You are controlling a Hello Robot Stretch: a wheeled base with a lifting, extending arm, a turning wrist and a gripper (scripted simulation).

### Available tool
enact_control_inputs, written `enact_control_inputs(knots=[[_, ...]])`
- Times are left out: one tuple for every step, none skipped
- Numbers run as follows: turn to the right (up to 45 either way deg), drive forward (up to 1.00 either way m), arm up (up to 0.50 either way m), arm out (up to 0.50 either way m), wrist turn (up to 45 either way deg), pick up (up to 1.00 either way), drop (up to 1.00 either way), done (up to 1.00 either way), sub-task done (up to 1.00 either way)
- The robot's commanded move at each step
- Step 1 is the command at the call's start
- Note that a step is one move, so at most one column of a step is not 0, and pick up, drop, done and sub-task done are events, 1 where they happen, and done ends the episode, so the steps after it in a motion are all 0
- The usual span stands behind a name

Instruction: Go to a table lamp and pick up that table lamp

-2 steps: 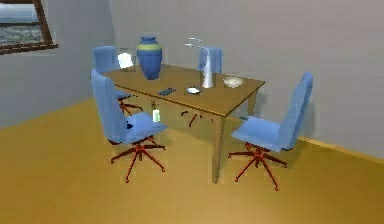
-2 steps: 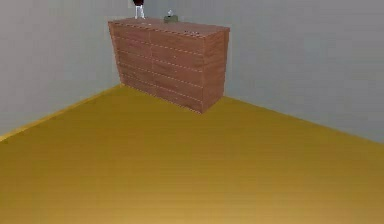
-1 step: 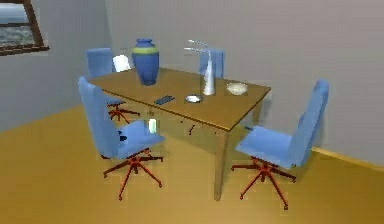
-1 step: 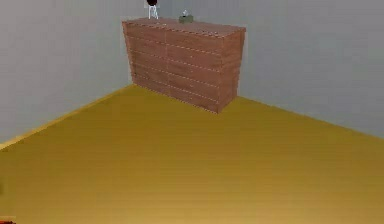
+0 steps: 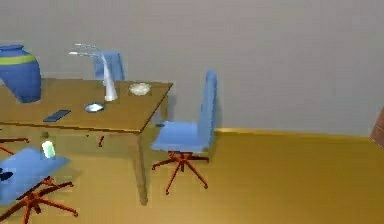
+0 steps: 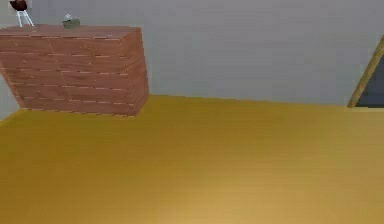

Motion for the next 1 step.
enact_control_inputs(knots=[[0.0, 0.80, 0.00, 0.00, 0.0, 0.00, 0.00, 0.00, 0.00]])
